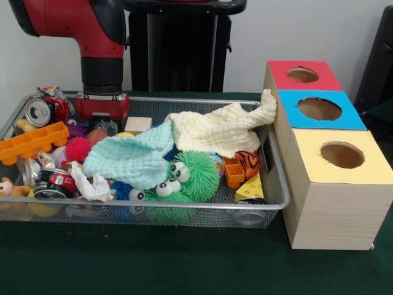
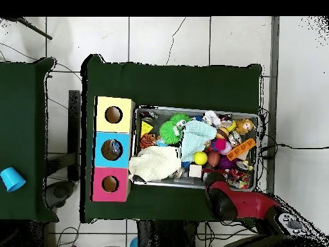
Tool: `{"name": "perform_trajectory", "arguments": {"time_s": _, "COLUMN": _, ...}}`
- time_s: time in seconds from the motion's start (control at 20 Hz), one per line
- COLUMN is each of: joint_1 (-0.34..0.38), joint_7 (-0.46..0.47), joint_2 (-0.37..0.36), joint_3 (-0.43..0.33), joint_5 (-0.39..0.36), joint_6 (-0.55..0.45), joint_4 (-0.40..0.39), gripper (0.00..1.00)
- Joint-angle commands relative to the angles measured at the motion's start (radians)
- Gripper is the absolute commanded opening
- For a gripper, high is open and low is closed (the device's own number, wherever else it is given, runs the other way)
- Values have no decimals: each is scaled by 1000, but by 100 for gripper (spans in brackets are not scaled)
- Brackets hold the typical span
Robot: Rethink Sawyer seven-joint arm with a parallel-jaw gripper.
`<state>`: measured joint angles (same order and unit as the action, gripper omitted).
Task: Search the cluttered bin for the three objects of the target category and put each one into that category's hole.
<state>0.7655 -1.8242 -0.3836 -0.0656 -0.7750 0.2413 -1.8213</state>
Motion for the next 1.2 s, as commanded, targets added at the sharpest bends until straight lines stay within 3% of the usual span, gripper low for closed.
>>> {"name": "perform_trajectory", "arguments": {"time_s": 0.05, "joint_1": 29, "joint_7": -72, "joint_2": 87, "joint_3": 16, "joint_5": -34, "joint_6": -76, "joint_4": 41, "gripper": 100}}
{"name": "perform_trajectory", "arguments": {"time_s": 1.2, "joint_1": 55, "joint_7": -55, "joint_2": 71, "joint_3": -4, "joint_5": -48, "joint_6": -119, "joint_4": 14, "gripper": 100}}
